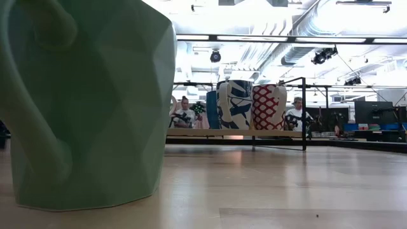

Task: Place coffee mugs
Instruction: Put the red mug on the shelf

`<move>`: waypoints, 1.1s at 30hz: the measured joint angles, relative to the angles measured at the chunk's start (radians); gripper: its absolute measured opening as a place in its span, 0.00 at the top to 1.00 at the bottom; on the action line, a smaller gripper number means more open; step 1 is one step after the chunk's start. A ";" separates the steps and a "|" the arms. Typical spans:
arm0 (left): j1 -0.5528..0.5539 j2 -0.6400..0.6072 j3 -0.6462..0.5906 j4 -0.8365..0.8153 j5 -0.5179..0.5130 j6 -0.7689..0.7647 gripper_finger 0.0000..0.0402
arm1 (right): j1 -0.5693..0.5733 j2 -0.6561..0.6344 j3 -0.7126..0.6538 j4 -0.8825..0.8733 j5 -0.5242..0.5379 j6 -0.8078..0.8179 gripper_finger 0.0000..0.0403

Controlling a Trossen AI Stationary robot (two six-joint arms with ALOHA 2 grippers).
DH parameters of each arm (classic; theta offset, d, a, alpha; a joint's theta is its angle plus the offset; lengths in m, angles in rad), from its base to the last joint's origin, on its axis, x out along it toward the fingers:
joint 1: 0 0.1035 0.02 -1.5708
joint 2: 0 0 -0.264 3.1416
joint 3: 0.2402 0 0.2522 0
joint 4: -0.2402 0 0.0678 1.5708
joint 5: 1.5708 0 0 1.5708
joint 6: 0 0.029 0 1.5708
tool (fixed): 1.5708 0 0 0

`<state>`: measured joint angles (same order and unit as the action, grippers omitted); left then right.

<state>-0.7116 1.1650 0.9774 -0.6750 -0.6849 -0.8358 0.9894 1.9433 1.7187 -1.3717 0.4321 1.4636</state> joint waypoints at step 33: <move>0.018 0.123 0.000 0.153 -0.040 0.080 0.67 | -0.142 -0.265 -0.207 -0.110 0.334 0.146 0.80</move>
<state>-0.6941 1.2877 0.9771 -0.5217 -0.7254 -0.7554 0.8469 1.6782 1.5117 -1.4813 0.7661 1.6095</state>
